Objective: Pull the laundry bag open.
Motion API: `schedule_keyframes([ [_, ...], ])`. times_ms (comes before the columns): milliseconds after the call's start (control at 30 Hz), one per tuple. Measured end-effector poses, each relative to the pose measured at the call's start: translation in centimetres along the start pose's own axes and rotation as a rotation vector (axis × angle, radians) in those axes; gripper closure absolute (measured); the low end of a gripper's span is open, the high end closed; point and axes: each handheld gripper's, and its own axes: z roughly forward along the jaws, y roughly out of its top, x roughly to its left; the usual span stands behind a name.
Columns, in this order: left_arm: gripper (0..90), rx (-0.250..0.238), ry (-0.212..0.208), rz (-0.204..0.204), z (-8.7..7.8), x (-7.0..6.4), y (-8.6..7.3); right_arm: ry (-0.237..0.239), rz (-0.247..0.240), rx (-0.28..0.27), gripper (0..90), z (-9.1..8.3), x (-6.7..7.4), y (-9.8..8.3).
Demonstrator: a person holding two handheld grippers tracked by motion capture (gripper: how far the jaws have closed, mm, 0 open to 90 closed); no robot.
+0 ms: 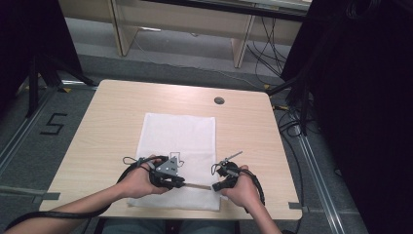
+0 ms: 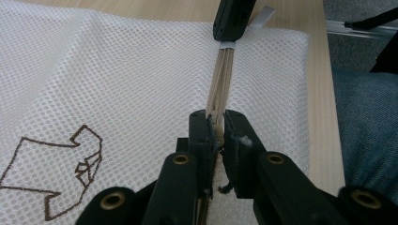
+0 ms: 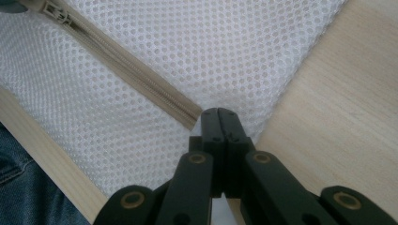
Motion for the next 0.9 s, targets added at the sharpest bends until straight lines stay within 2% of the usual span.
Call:
schedule_keyframes([
  [67,81.7,0.015,0.001,0.019,-0.03,0.05,0.01,0.001,0.000,0.001,90.0,0.00,0.01,0.01],
  [133,81.7,0.006,0.000,0.008,-0.03,0.06,-0.03,0.000,0.002,0.000,90.0,0.00,0.00,0.01],
  [167,81.7,0.012,0.003,0.013,-0.06,0.07,-0.04,0.001,0.012,0.008,90.0,-0.01,0.04,0.01],
  [200,81.7,0.010,0.002,0.017,-0.17,0.18,-0.07,0.000,0.002,0.000,90.0,0.00,0.00,0.01],
  [233,81.7,-0.004,-0.004,-0.009,-0.10,0.06,-0.12,0.000,0.005,0.002,90.0,0.01,0.00,0.01],
  [267,81.7,0.005,0.004,0.007,-0.21,0.11,-0.14,0.001,0.012,0.008,90.0,-0.01,0.03,0.01],
  [300,81.7,0.001,-0.004,-0.006,-0.22,0.13,-0.17,0.004,0.008,0.007,90.0,-0.01,0.00,0.01],
  [433,81.7,-0.004,-0.001,-0.003,-0.15,0.04,-0.20,0.002,0.010,0.006,90.0,0.00,0.01,0.01],
  [500,81.7,0.005,0.004,0.009,-0.22,0.07,-0.23,0.000,0.004,0.002,90.0,0.01,-0.01,0.00],
  [567,81.7,0.004,0.005,0.004,-0.32,0.09,-0.29,0.000,0.010,0.005,90.0,0.00,0.02,-0.01],
  [633,81.7,0.018,0.005,0.024,-0.49,0.24,-0.30,0.000,0.010,0.005,90.0,0.00,0.01,-0.01],
  [700,81.7,0.002,-0.001,-0.004,-0.48,0.13,-0.36,0.001,0.006,0.002,90.0,0.02,-0.02,0.00],
  [733,81.7,0.013,0.007,0.014,-0.54,0.19,-0.38,0.002,0.011,0.005,90.0,0.00,0.01,0.00],
  [767,81.7,0.005,0.004,-0.002,-0.53,0.19,-0.43,0.000,0.011,0.005,90.0,0.00,0.01,0.00],
  [900,81.7,0.003,0.001,-0.002,-0.53,0.20,-0.46,0.001,0.011,0.005,90.0,0.00,0.01,-0.01],
])
